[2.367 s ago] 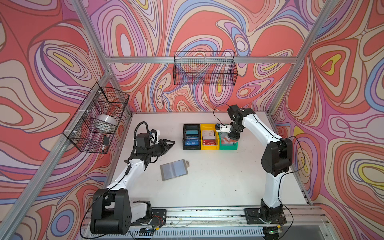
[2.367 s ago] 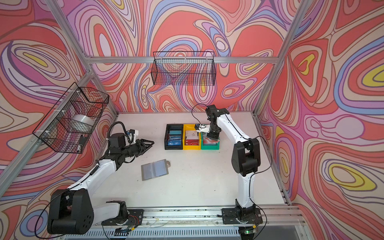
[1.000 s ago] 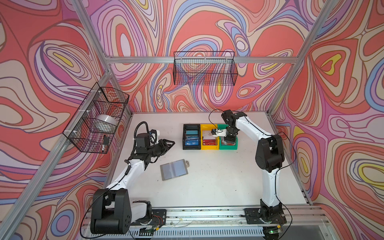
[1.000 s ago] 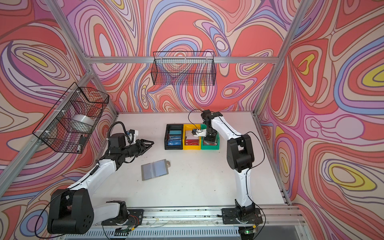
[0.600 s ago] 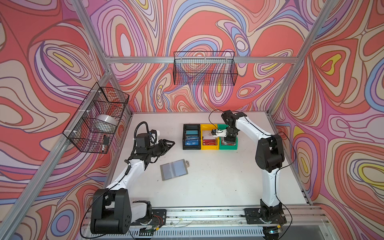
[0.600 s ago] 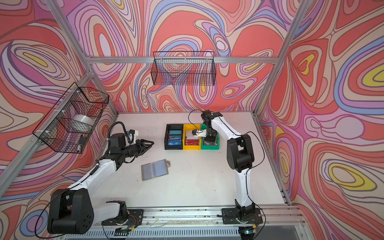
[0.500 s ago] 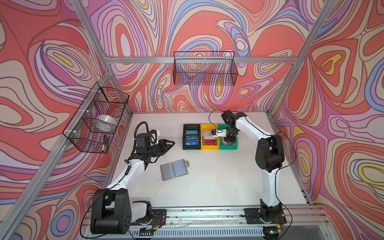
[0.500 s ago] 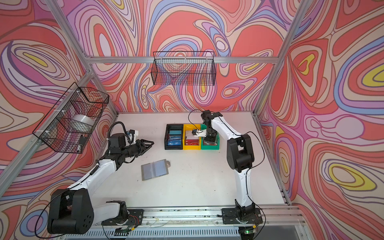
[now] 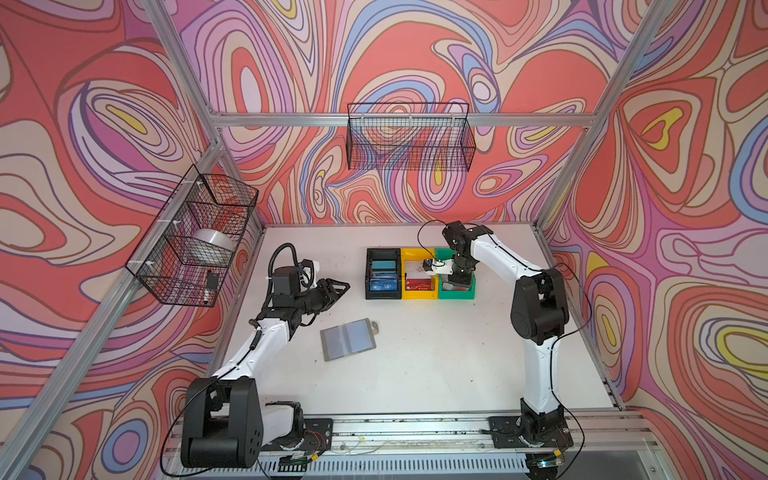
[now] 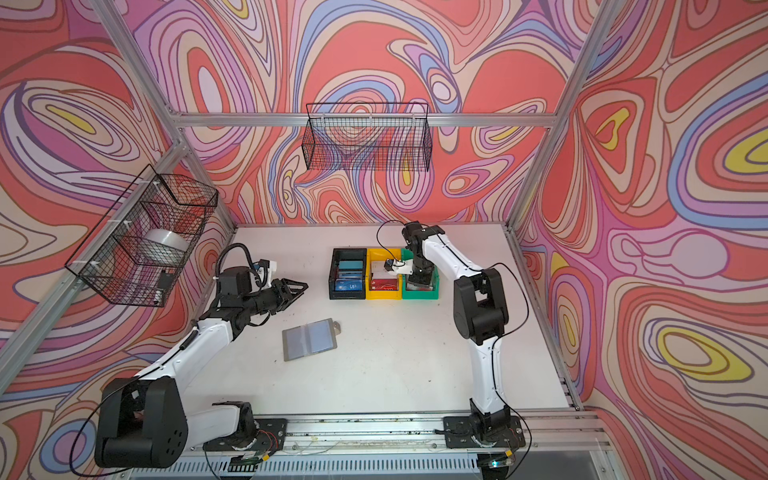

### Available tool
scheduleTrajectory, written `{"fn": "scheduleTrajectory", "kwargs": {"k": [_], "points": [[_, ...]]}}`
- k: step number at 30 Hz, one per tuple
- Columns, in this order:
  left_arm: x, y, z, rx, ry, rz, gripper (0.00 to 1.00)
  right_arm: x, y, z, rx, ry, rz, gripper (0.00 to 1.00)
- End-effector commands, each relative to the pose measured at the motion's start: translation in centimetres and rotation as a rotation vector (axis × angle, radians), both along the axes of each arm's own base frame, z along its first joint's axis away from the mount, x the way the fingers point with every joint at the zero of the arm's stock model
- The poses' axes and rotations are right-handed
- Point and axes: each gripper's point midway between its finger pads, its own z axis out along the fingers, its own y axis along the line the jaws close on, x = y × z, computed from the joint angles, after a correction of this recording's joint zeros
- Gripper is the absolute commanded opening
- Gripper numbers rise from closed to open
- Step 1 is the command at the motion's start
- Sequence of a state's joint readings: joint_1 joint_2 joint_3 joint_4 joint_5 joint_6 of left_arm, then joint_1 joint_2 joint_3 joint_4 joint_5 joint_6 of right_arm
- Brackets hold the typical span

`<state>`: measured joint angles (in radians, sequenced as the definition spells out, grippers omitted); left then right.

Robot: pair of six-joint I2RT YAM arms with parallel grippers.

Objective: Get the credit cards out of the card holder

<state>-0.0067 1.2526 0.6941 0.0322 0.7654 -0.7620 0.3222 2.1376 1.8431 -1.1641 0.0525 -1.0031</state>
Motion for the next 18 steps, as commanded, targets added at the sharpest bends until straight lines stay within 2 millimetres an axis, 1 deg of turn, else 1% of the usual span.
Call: {"fn": "scheduleTrajectory", "kwargs": {"k": [1, 3, 6, 8, 11, 15, 17, 18], "points": [[0.5, 0.3, 0.9, 0.011, -0.019, 0.005, 0.39, -0.1, 0.7, -0.5, 0.015, 0.008, 0.013, 0.17], [0.4, 0.3, 0.9, 0.012, -0.02, 0.006, 0.39, -0.1, 0.8, -0.5, 0.016, 0.006, 0.012, 0.2], [0.3, 0.3, 0.9, 0.016, -0.019, 0.007, 0.39, 0.1, 0.9, -0.5, 0.013, -0.004, 0.014, 0.21], [0.3, 0.3, 0.9, 0.018, -0.019, 0.007, 0.39, 0.6, 0.9, -0.5, 0.008, -0.029, 0.011, 0.22], [0.3, 0.3, 0.9, 0.018, -0.02, 0.005, 0.39, 2.7, 0.7, 0.0, -0.01, -0.129, -0.025, 0.25], [0.2, 0.3, 0.8, 0.02, -0.019, 0.005, 0.39, 5.5, 0.5, 1.0, -0.022, -0.259, -0.072, 0.32], [0.2, 0.3, 0.7, 0.02, -0.02, 0.005, 0.39, 6.0, 0.6, 1.3, -0.017, -0.284, -0.085, 0.36], [0.1, 0.3, 0.7, 0.021, -0.019, 0.004, 0.39, 6.4, 0.7, 1.6, -0.009, -0.3, -0.1, 0.4]]}}
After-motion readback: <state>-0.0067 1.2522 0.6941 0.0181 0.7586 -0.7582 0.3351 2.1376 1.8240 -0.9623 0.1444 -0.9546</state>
